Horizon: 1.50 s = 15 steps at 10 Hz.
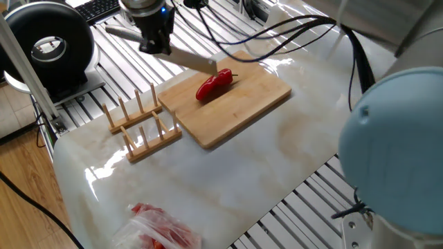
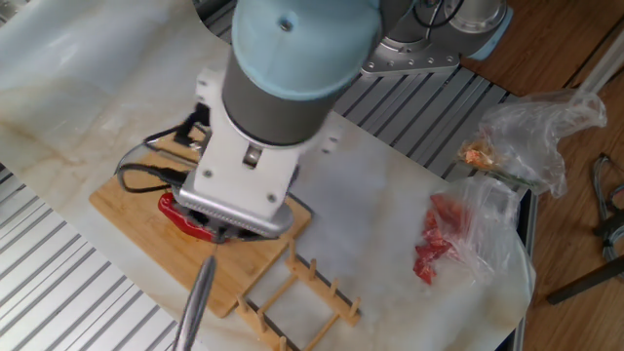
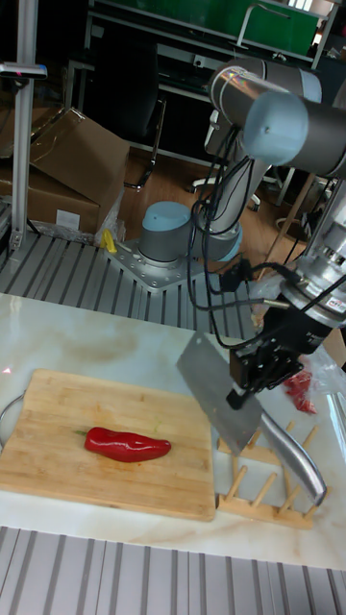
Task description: Chop the chili peppers
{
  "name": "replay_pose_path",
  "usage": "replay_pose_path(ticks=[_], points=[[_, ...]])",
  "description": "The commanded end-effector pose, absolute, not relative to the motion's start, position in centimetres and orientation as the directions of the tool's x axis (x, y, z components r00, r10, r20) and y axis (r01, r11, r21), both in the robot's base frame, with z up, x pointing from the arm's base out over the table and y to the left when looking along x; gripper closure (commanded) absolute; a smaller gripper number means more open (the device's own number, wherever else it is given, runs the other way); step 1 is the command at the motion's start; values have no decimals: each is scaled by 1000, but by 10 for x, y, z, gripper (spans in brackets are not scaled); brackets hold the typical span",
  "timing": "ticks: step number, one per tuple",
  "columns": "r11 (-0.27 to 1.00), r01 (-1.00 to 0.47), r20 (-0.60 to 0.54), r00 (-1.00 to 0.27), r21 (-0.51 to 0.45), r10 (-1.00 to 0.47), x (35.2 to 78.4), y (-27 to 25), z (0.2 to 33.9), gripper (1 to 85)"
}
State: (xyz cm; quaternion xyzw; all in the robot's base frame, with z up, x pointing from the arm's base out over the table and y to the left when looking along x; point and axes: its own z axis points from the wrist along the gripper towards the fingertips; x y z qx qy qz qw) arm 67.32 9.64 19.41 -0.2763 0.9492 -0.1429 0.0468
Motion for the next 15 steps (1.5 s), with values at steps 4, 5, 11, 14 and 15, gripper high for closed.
replay_pose_path(ticks=[4, 5, 11, 14, 15], points=[[606, -748, -23, -625, -272, -781, 667, 83, 179, 843], [612, -731, -30, -634, -301, -773, 670, 78, 184, 843], [836, -489, -44, -856, -250, -514, 650, 58, 163, 843], [868, -433, -43, -889, -245, -456, 634, 44, 154, 843], [860, -446, -39, -882, -249, -469, 632, 41, 153, 843]])
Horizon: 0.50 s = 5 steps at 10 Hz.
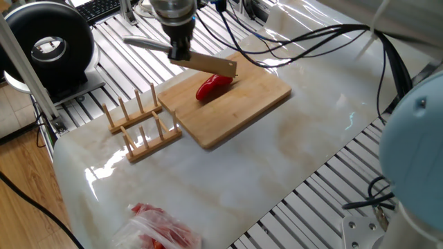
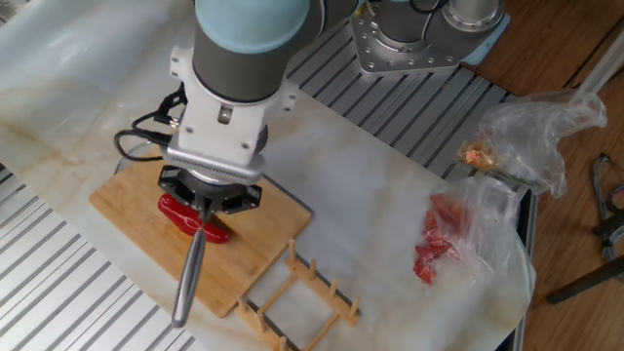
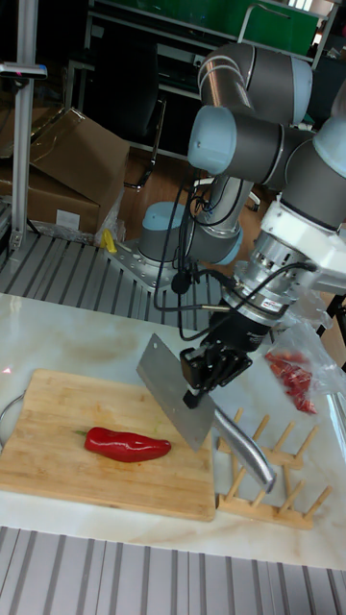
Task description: Chop the chili peppers
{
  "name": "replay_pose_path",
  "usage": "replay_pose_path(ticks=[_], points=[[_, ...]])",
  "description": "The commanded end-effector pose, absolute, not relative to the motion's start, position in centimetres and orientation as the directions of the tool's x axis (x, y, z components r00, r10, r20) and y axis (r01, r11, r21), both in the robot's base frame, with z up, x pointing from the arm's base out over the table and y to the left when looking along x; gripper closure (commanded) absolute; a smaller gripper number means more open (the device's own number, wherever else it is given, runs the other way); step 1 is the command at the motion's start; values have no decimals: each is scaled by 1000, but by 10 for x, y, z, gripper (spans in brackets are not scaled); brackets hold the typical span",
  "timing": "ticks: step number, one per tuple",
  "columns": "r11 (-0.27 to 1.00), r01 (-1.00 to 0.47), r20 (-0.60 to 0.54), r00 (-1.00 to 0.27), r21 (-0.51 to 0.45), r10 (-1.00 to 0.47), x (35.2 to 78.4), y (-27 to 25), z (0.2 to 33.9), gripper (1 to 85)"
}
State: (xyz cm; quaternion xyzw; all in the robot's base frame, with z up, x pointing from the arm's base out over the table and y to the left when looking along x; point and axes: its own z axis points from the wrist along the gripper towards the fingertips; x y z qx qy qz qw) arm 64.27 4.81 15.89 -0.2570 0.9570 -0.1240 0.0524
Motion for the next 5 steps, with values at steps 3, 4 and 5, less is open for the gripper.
replay_pose_path(ticks=[3, 4, 5], points=[[897, -410, -48, -905, -168, -423, 630, 71, 152, 843], [928, -345, -19, -936, -142, -351, 618, 72, 151, 843], [952, -268, 3, -963, -148, -270, 610, 68, 151, 843]])
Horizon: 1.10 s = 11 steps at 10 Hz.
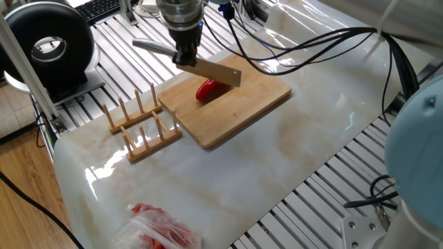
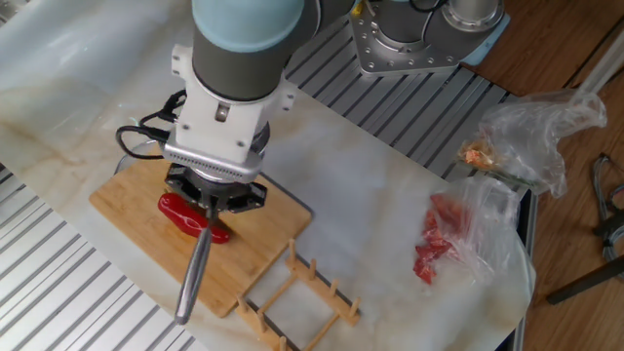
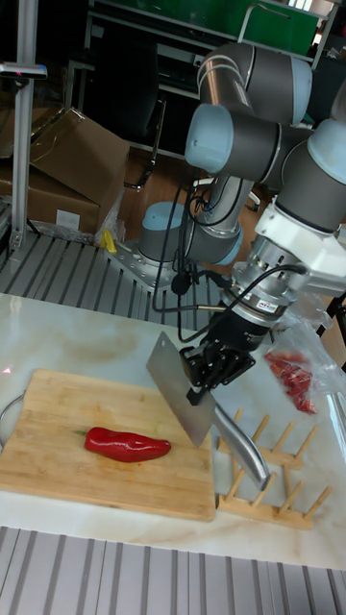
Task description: Chop the chili peppers
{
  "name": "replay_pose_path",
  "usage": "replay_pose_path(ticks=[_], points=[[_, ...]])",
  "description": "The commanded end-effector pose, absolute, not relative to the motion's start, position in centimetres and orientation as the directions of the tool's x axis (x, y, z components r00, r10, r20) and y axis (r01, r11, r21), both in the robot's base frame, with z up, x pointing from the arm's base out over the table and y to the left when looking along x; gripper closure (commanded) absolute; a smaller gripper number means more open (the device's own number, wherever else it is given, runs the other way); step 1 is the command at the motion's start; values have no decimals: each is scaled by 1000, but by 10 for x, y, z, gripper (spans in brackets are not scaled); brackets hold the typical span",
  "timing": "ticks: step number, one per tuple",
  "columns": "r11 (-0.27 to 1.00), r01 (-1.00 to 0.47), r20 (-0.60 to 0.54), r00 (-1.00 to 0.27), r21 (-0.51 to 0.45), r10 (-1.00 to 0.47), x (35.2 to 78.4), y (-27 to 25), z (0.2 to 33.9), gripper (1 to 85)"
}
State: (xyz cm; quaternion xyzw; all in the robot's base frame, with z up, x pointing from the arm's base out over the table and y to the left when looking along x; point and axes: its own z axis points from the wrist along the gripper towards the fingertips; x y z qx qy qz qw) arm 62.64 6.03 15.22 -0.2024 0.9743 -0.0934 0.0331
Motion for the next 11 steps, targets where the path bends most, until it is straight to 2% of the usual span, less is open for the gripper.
replay_pose_path(ticks=[1, 3, 5, 8, 10, 11], points=[[970, -188, -4, -982, -154, -191, 609, 66, 151, 843], [977, -142, -35, -988, -162, -149, 616, 65, 152, 843], [967, -209, -39, -975, -142, -217, 622, 65, 152, 843], [952, -281, -35, -957, -126, -287, 662, 29, 150, 843], [978, -208, -42, -977, -13, -208, 678, 33, 141, 843], [985, -173, -42, -984, 12, -173, 686, 35, 136, 843]])
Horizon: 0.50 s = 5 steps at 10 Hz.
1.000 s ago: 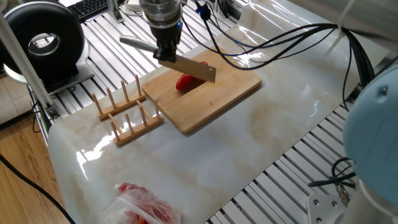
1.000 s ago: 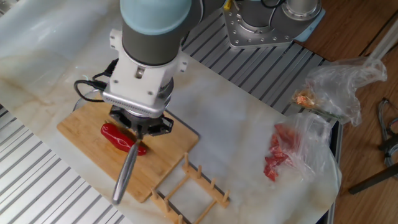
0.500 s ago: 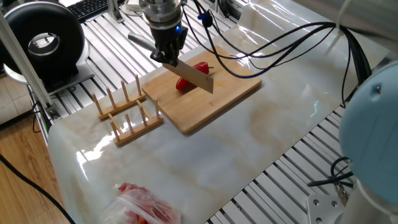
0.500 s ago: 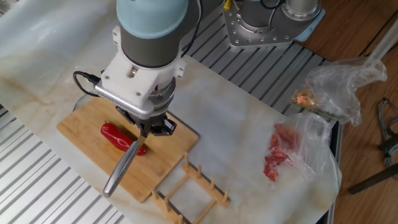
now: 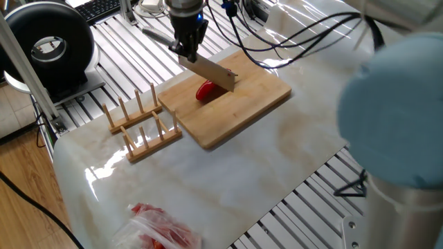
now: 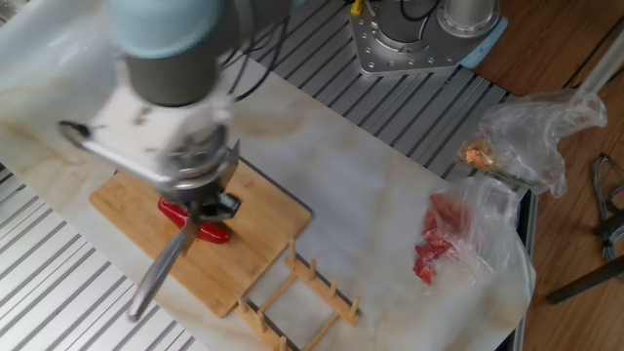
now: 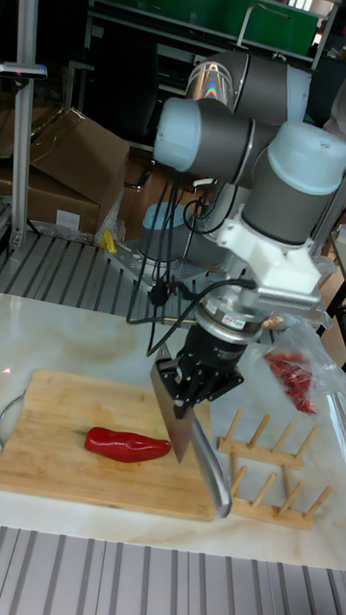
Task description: Chop the chili peppers
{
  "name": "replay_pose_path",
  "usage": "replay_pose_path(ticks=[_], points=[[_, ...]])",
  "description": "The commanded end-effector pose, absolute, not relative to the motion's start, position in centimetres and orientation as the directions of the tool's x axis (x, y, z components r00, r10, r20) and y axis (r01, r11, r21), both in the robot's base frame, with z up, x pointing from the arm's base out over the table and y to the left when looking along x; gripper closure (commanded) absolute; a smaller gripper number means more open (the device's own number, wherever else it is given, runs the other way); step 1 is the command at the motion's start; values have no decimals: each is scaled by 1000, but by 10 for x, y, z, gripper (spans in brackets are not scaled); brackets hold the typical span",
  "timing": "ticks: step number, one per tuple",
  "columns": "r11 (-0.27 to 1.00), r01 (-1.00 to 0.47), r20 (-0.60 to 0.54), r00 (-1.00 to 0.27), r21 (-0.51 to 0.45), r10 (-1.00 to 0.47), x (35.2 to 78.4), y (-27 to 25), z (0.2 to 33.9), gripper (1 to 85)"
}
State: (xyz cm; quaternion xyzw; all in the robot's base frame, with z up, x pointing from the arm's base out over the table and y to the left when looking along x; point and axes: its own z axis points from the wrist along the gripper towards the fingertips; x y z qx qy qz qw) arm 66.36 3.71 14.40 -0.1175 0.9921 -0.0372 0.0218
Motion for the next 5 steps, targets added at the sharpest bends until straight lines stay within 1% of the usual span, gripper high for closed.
replay_pose_path(ticks=[1, 2, 4, 5], points=[[990, -140, -28, -990, 15, -140, 689, 37, 131, 843], [993, -116, -21, -993, 20, -115, 691, 41, 128, 843], [994, -110, -15, -994, -7, -110, 691, 34, 127, 843], [995, -103, -8, -995, -3, -103, 689, 35, 128, 843]])
